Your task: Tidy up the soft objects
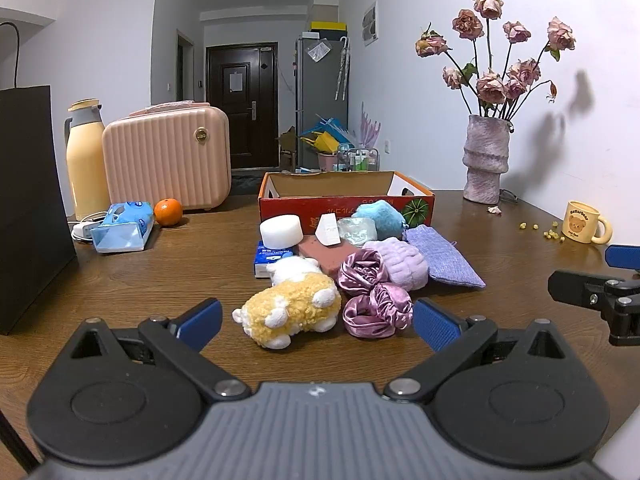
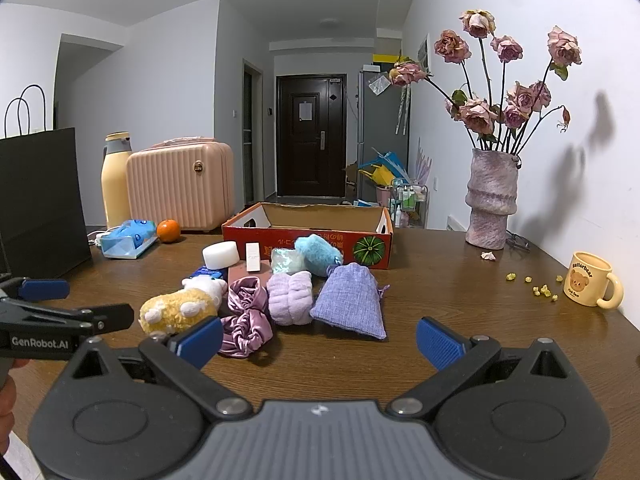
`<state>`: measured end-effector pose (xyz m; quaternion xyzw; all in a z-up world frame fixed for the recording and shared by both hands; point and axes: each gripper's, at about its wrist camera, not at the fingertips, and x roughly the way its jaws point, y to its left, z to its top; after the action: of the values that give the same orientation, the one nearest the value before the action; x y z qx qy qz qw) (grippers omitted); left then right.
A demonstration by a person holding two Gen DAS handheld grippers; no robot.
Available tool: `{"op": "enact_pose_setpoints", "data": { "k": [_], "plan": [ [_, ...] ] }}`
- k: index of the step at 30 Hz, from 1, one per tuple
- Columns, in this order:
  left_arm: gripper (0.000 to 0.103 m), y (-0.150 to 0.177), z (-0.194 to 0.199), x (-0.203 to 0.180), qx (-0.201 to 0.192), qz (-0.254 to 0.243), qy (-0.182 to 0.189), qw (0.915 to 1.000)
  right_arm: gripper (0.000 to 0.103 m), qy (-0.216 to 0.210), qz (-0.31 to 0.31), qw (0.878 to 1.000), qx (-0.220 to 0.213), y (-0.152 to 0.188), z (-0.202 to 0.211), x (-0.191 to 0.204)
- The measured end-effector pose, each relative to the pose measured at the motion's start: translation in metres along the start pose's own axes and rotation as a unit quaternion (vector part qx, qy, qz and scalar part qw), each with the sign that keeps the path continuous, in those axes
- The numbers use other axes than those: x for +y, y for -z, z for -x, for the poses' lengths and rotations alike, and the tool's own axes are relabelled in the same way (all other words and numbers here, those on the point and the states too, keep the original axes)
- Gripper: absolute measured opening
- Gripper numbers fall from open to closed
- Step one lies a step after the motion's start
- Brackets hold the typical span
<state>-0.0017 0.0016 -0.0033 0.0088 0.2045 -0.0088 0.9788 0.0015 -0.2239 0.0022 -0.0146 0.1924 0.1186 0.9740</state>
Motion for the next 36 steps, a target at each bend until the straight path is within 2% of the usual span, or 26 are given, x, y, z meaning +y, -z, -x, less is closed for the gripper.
{"op": "enact_pose_setpoints", "data": {
  "k": [36],
  "plan": [
    [0.103, -0.0030, -0.0013, 0.0045, -0.001, 0.004, -0.001, 1.0000, 0.103, 0.000, 0.002, 1.000, -0.001, -0.0001, -0.0009, 0.0020]
  ]
}}
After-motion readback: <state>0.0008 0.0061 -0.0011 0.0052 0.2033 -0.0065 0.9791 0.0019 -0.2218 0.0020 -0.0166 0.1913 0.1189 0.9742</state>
